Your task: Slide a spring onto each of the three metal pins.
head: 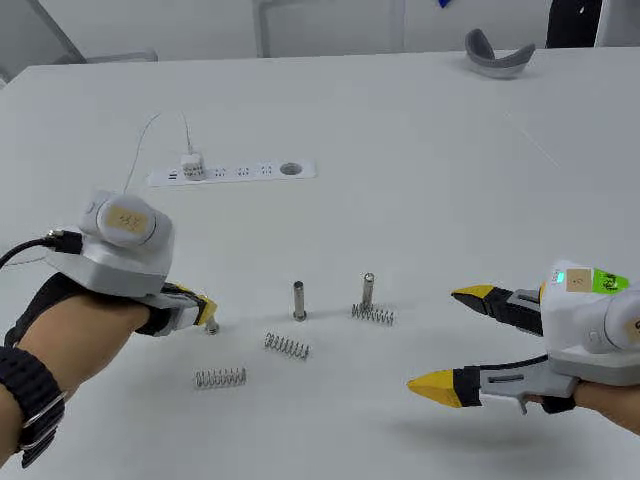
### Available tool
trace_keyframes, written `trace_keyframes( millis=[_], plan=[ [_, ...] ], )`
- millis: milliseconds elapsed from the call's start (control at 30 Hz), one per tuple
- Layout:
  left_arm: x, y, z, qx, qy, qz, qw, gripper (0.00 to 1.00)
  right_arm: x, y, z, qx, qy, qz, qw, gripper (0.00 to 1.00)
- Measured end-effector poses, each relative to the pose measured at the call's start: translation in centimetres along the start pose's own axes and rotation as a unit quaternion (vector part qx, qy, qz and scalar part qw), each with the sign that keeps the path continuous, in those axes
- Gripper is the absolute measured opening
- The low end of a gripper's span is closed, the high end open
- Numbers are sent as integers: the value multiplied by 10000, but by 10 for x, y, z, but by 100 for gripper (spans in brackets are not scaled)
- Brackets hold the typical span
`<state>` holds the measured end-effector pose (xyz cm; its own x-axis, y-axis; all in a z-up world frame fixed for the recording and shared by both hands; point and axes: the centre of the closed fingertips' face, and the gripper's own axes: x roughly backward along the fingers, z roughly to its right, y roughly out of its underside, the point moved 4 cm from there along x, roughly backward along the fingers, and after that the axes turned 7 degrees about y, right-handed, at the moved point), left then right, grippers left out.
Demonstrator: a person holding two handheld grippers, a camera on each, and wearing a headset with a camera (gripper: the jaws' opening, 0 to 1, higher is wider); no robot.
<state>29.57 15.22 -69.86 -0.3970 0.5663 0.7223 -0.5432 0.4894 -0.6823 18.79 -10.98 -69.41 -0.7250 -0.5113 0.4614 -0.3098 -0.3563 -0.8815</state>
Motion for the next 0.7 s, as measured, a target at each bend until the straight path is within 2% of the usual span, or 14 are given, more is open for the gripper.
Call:
trace_keyframes(
  millis=[133,433,533,700],
  plan=[
    [0,-1,-1,50,8,42,10000,8,0,0,-1,11,-15,-8,10000,78],
    [-3,-2,0,-90,13,72,9999,8,0,0,0,9,2,-5,10000,78],
    [-5,2,-1,-182,-51,-27,9998,8,0,0,0,8,1,-13,10000,78],
    [-6,5,-2,-171,-32,-19,9998,12,0,1,0,1,8,-26,10000,78]
  ],
)
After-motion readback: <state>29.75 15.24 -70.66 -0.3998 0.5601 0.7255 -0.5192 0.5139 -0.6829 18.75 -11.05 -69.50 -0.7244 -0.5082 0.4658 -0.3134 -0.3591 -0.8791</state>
